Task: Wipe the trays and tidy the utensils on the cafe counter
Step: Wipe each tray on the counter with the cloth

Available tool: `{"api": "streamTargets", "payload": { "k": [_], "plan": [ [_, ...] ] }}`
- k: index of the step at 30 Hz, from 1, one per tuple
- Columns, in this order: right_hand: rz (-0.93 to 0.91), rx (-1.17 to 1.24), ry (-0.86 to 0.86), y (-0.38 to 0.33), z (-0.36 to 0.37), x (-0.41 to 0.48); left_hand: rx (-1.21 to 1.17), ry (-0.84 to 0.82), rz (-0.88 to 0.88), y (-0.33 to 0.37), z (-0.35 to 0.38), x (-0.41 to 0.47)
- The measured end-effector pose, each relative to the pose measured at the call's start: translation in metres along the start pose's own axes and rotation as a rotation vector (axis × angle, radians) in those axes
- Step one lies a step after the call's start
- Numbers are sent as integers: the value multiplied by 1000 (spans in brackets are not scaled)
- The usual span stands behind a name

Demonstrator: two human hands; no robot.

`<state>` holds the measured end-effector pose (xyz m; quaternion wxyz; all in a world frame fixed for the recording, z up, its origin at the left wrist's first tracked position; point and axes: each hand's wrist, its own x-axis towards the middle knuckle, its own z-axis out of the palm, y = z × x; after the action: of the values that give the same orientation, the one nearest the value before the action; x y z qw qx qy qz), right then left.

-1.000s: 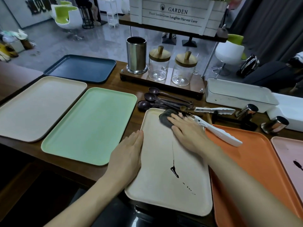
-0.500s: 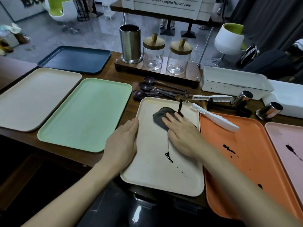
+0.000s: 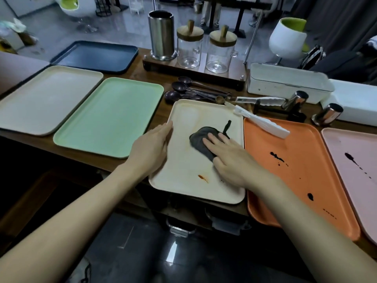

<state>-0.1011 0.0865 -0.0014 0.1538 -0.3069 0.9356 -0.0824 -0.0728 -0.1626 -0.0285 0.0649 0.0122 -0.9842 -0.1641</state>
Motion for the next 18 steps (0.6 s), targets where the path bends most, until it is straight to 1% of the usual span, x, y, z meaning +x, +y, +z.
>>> {"api": "streamTargets", "payload": {
  "k": [4, 7, 9, 12, 15, 18],
  "plan": [
    [72, -15, 61, -14, 9, -3, -71, -96, 43, -2, 3, -5],
    [129, -25, 57, -43, 19, -7, -99, -51, 53, 5, 4, -15],
    [115, 6, 45, -72, 29, -15, -121, -6, 51, 10, 1, -18],
    [77, 23, 58, -103, 40, -26, -157, 2, 77, 4, 2, -17],
    [79, -9, 44, -91, 39, -35, -137, -12, 84, -3, 5, -15],
    [135, -24, 40, -68, 33, -51, -157, -11, 82, 0, 4, -16]
  ]
}}
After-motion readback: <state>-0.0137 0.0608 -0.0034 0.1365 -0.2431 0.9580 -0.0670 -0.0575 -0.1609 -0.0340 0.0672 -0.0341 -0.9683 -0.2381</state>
